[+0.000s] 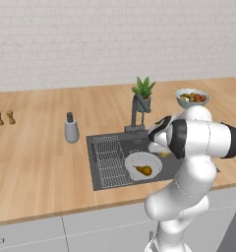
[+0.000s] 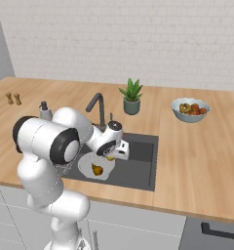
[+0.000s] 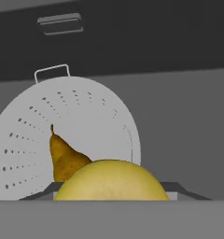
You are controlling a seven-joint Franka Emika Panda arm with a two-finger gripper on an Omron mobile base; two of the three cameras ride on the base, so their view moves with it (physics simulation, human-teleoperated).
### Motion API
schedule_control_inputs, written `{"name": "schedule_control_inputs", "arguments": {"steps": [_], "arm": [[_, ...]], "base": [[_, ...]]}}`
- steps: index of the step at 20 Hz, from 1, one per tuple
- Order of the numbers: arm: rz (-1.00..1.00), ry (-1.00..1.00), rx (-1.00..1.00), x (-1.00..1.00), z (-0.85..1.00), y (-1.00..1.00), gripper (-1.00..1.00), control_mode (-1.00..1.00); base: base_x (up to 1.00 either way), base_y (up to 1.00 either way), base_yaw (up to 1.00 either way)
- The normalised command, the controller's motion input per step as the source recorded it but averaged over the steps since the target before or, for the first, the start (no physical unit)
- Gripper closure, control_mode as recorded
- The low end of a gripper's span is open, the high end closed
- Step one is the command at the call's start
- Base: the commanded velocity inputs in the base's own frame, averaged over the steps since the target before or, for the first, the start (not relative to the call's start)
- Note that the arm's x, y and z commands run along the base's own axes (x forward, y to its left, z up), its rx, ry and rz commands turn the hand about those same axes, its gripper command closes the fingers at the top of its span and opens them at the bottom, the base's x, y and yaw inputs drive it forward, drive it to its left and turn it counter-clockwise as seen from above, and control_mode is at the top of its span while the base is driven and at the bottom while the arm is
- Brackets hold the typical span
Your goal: Put the colander in the sink, put the pear, kiwi in the colander, and turn on the sink faucet and pour water over the colander.
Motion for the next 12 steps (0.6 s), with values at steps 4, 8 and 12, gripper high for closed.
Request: {"name": "schedule_control_inputs", "arguments": {"steps": [4, 8, 12], "arm": [[0.04, -0.15, 0.10, 0.00, -0.24, -0.10, 1.00, -1.00], [0.00, -0.05, 0.08, 0.19, -0.09, 0.00, 1.00, -1.00], [0.00, 0.01, 0.07, 0.31, -0.01, 0.00, 1.00, -1.00]], "base": [[0.00, 0.00, 0.00], [0.00, 0.00, 0.00], [0.00, 0.00, 0.00]]}}
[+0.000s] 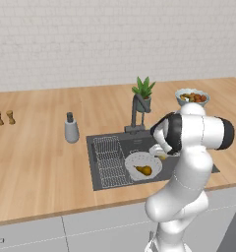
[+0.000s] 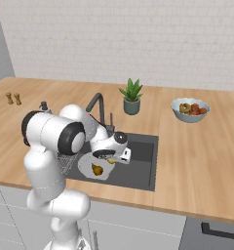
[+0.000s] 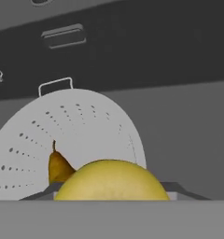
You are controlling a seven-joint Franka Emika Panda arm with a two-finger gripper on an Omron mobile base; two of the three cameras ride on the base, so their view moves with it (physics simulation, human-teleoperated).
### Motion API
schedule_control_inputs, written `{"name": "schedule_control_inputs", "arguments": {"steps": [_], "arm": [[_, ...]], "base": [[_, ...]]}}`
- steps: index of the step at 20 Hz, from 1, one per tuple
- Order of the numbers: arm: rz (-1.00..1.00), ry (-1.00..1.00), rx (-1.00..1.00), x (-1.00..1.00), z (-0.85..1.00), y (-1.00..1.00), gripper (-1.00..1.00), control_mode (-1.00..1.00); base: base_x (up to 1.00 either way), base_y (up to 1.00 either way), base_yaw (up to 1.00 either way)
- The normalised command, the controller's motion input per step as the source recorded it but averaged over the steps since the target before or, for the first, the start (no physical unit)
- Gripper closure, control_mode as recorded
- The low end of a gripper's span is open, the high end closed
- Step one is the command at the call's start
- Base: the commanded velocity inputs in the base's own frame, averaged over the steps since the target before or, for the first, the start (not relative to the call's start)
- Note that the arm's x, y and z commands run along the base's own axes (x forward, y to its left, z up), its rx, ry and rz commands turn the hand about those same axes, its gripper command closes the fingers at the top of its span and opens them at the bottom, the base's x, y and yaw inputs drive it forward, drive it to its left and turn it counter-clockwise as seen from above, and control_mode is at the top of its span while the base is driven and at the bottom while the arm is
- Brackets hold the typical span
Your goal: Put the colander in the sink, put the pear, kiwi in the colander, and turn on the sink faucet and pour water over the colander.
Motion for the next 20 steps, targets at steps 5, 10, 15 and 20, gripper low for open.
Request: {"name": "schedule_control_inputs", "arguments": {"steps": [5, 10, 15, 20], "arm": [[0.00, 0.08, 0.08, 0.34, 0.00, 0.00, 1.00, -1.00], [0.00, 0.09, 0.03, 0.28, -0.05, 0.06, 1.00, -1.00], [0.00, 0.07, 0.00, 0.29, -0.11, 0.09, 1.00, -1.00], [0.00, 0.03, 0.00, 0.25, -0.26, 0.08, 1.00, -1.00]], "base": [[0.00, 0.00, 0.00], [0.00, 0.00, 0.00], [0.00, 0.00, 0.00], [0.00, 0.00, 0.00]]}}
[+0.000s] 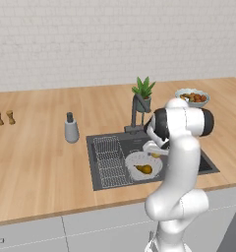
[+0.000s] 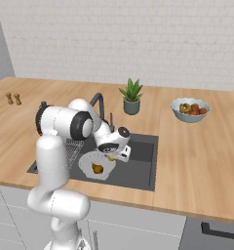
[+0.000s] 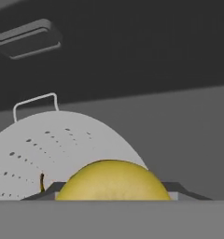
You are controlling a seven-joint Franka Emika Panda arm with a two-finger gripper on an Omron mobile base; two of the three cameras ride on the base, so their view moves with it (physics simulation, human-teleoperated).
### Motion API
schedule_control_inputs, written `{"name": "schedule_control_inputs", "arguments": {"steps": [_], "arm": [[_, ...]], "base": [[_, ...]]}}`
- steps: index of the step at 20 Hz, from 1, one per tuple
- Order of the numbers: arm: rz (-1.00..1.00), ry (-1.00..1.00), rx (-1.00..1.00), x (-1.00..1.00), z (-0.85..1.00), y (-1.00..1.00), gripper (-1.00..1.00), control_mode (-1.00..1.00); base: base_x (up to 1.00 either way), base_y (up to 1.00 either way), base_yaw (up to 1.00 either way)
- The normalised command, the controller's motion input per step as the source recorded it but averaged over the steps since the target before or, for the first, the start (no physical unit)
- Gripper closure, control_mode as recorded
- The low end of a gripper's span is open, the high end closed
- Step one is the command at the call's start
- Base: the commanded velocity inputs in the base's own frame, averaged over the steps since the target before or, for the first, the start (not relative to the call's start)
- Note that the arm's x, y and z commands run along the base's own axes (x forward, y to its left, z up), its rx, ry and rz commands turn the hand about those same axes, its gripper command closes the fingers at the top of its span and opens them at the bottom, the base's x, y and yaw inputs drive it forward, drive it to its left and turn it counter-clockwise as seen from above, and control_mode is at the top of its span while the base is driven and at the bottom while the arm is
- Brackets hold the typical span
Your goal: Put the colander in the sink, put the pear, kiwi in the colander, and turn on the sink faucet and pour water over the colander.
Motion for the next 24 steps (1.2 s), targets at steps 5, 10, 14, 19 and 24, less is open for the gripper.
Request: {"name": "schedule_control_inputs", "arguments": {"steps": [5, 10, 14, 19, 24], "arm": [[0.00, 0.04, 0.00, 0.07, -0.34, 0.01, 1.00, -1.00], [0.00, 0.01, 0.00, -0.03, -0.16, 0.06, 1.00, -1.00], [0.00, 0.00, 0.00, -0.17, 0.00, 0.17, 1.00, -1.00], [0.00, 0.00, 0.00, -0.24, 0.00, 0.14, 1.00, -1.00], [0.00, -0.02, 0.00, -0.25, 0.07, 0.05, 1.00, -1.00]], "base": [[0.00, 0.00, 0.00], [0.00, 0.00, 0.00], [0.00, 0.00, 0.00], [0.00, 0.00, 0.00], [0.00, 0.00, 0.00]]}}
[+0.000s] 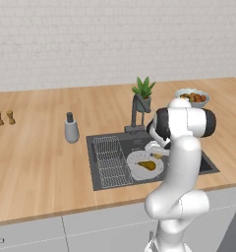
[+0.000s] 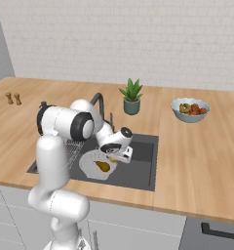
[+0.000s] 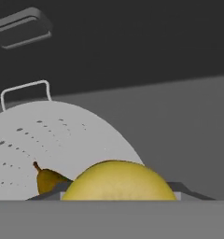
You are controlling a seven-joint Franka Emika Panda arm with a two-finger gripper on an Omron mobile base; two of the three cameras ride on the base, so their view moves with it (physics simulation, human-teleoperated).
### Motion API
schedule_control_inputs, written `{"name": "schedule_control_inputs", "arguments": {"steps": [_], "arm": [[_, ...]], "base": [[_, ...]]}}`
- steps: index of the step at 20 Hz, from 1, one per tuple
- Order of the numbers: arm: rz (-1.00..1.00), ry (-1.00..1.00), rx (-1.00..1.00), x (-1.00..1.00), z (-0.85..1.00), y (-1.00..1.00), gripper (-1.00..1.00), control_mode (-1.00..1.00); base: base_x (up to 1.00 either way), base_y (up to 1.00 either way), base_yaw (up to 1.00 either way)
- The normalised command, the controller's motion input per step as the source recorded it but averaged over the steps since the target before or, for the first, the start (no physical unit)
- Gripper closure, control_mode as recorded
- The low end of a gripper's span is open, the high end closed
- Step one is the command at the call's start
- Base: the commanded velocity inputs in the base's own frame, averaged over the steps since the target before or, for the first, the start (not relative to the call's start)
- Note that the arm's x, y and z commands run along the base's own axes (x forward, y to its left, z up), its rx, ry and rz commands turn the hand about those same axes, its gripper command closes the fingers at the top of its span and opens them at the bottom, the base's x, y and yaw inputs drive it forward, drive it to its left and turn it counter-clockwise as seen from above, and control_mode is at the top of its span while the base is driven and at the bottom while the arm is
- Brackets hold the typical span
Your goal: Put the colander in the sink, put the pear, kiwi in the colander, and turn on the sink faucet and pour water over the colander.
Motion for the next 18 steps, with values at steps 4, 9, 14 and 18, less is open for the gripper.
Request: {"name": "schedule_control_inputs", "arguments": {"steps": [4, 9, 14, 18], "arm": [[0.00, -0.05, 0.00, -0.21, 0.15, 0.06, 1.00, -1.00], [0.00, -0.06, 0.00, -0.23, 0.16, 0.07, 1.00, -1.00], [-0.01, -0.02, 0.00, -0.31, 0.03, 0.14, 1.00, -1.00], [-0.02, 0.00, 0.00, -0.14, -0.06, 0.19, 1.00, -1.00]], "base": [[0.00, 0.00, 0.00], [0.00, 0.00, 0.00], [0.00, 0.00, 0.00], [0.00, 0.00, 0.00]]}}
